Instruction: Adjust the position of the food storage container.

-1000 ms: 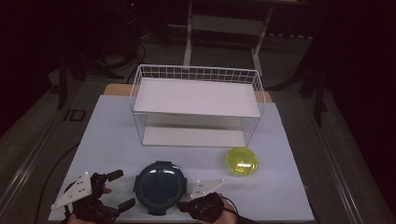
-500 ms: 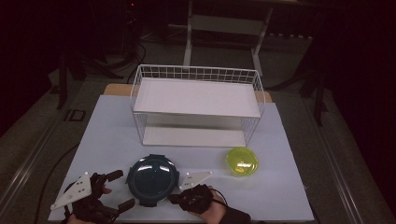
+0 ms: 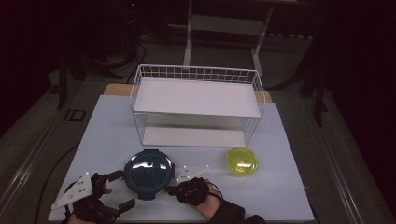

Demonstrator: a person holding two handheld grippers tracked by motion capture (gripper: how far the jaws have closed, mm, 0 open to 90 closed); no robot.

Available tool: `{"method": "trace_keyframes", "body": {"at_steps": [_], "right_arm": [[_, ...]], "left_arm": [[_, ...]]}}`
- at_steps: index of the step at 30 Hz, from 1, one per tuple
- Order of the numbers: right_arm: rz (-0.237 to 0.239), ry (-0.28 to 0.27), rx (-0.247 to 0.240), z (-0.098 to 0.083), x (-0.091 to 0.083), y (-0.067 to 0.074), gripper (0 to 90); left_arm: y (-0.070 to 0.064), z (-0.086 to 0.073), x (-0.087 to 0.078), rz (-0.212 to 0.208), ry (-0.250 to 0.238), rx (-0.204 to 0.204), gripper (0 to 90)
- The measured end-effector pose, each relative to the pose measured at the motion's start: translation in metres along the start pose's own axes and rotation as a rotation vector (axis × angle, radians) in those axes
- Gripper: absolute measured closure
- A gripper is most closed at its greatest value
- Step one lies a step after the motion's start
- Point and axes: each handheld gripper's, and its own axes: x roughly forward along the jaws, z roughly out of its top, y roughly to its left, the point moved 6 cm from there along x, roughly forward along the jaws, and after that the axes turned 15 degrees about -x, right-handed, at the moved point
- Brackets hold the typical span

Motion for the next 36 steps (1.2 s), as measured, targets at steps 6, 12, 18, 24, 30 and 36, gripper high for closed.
{"method": "trace_keyframes", "body": {"at_steps": [6, 12, 18, 24, 30, 36], "right_arm": [[-0.024, -0.005, -0.019, 0.001, 0.002, -0.004, 90.0], [-0.028, -0.014, 0.000, 0.001, -0.002, -0.005, 89.9], [-0.033, -0.069, 0.000, 0.010, -0.018, -0.008, 77.7], [-0.076, -0.116, 0.024, 0.015, -0.029, -0.014, 48.4], [-0.074, -0.178, 0.028, 0.017, -0.037, -0.019, 21.4], [-0.080, -0.160, 0.011, 0.020, -0.042, -0.020, 18.7]], "left_arm": [[0.000, 0.000, 0.000, -0.001, 0.001, -0.001, 0.0], [0.001, 0.000, 0.000, 0.011, -0.005, -0.001, 0.0], [0.001, 0.002, 0.001, 0.016, -0.007, 0.002, 0.0], [-0.001, 0.006, -0.002, 0.024, -0.006, 0.009, 0.0], [0.000, 0.012, -0.005, 0.021, -0.028, -0.022, 0.0], [0.011, 0.024, -0.008, 0.078, -0.037, -0.030, 0.0]]}}
